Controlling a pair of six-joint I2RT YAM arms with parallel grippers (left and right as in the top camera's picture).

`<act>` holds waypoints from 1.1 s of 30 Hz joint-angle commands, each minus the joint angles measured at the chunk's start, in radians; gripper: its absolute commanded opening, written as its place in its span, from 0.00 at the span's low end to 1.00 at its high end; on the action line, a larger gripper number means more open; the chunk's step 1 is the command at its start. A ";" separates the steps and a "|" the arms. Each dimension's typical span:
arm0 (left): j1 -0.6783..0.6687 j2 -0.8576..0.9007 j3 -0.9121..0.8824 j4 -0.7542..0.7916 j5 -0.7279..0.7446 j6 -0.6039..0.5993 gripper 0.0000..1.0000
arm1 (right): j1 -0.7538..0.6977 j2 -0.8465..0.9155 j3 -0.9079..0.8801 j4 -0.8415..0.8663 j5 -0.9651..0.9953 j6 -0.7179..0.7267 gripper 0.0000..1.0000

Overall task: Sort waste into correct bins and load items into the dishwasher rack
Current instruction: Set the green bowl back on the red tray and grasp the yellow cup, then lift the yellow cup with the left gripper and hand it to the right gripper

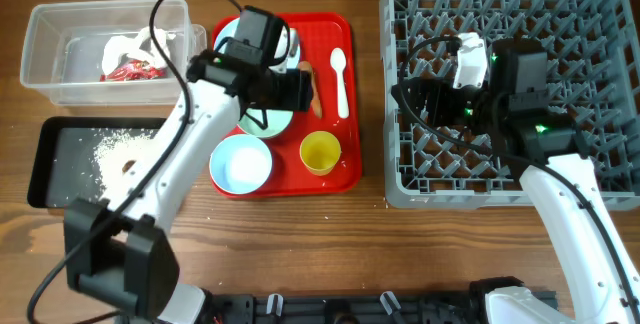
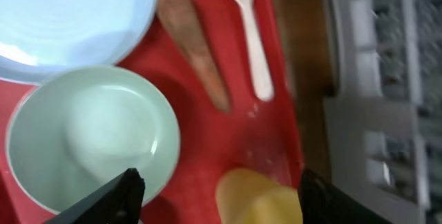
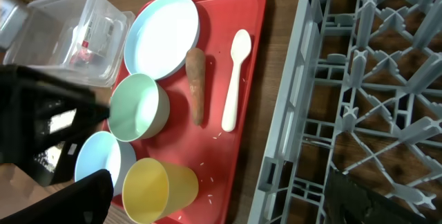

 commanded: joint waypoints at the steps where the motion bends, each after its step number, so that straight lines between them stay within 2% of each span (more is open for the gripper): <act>1: -0.024 0.021 -0.016 -0.054 0.105 0.123 0.72 | 0.001 0.008 0.008 0.002 0.006 0.005 1.00; 7: -0.065 0.125 -0.073 -0.061 0.105 0.130 0.72 | 0.001 0.008 0.008 0.002 0.006 0.005 1.00; 9: -0.084 0.153 -0.073 -0.062 0.105 0.154 0.66 | 0.001 0.008 0.008 0.002 0.006 0.005 1.00; 10: -0.097 0.168 -0.073 -0.061 0.105 0.163 0.60 | 0.001 0.008 0.008 0.002 0.006 0.005 1.00; 11: -0.106 0.177 -0.073 -0.061 0.105 0.177 0.43 | 0.001 0.008 0.008 0.002 0.006 0.004 1.00; 13: -0.119 0.194 -0.073 -0.060 0.105 0.177 0.31 | 0.001 0.008 0.008 0.002 0.006 0.005 1.00; 15: -0.120 0.202 -0.073 -0.061 0.105 0.176 0.05 | 0.001 0.008 0.008 0.002 0.006 0.006 1.00; 19: -0.085 0.187 -0.047 -0.079 0.148 0.134 0.04 | 0.001 0.008 0.008 0.003 -0.006 0.008 1.00; 23: 0.051 0.106 0.032 -0.097 0.449 0.135 0.04 | 0.001 0.008 0.008 0.035 -0.119 0.004 1.00; 29: 0.308 0.049 0.056 -0.053 1.126 0.153 0.04 | 0.001 0.008 0.008 0.236 -0.463 0.005 1.00; 33: 0.370 0.049 0.056 -0.054 1.349 0.153 0.04 | 0.001 0.008 0.008 0.392 -0.568 0.028 1.00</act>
